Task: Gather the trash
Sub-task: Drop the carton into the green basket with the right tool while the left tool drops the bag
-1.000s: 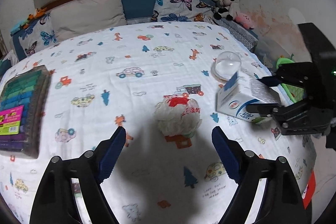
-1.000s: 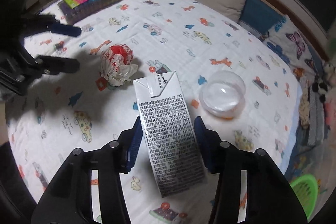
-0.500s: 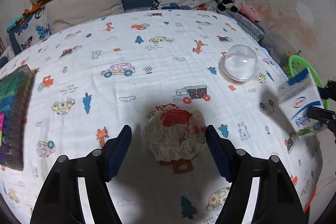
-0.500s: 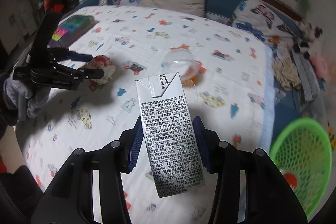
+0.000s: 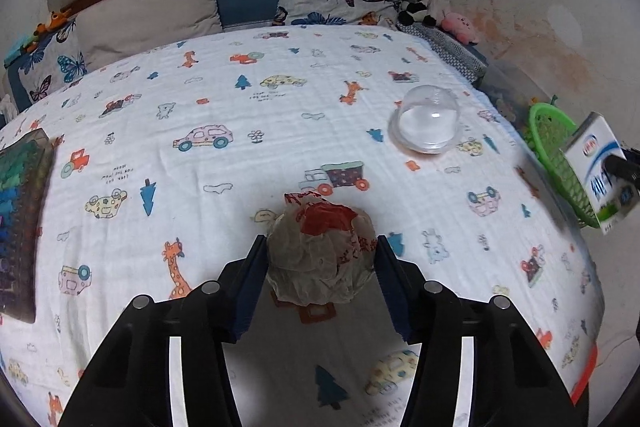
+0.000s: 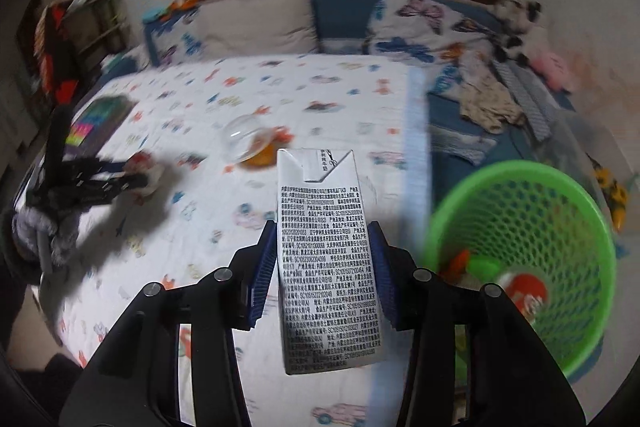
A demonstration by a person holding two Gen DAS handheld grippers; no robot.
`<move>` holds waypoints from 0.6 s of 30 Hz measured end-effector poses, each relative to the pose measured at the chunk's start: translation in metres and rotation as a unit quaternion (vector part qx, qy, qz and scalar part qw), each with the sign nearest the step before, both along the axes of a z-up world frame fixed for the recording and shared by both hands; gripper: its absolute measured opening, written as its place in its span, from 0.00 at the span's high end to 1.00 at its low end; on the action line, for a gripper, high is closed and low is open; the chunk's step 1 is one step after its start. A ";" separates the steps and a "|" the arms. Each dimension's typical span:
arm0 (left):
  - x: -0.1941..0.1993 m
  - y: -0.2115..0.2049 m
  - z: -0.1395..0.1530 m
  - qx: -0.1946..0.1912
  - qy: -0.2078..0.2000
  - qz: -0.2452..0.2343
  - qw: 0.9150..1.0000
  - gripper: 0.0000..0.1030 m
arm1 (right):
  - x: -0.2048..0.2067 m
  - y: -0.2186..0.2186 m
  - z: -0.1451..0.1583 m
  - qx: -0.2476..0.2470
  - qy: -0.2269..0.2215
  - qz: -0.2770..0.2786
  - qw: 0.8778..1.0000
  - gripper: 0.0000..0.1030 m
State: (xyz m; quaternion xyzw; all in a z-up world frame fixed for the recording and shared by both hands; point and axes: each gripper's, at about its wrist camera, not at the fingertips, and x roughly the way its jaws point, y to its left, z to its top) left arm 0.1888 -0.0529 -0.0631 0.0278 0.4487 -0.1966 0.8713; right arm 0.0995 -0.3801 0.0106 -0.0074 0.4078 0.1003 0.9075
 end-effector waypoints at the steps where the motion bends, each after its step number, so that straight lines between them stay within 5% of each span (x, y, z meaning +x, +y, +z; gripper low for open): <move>1: -0.003 -0.001 0.004 -0.002 -0.004 -0.003 1.000 0.50 | -0.001 -0.009 0.002 0.002 -0.003 -0.013 1.000 0.57; 9: -0.023 -0.017 0.034 -0.017 -0.028 -0.036 0.999 0.50 | -0.004 -0.089 0.008 0.001 -0.017 -0.121 0.992 0.57; 18: -0.034 -0.059 0.057 -0.037 -0.041 -0.083 0.995 0.50 | 0.023 -0.156 -0.029 -0.020 0.011 -0.222 0.975 0.57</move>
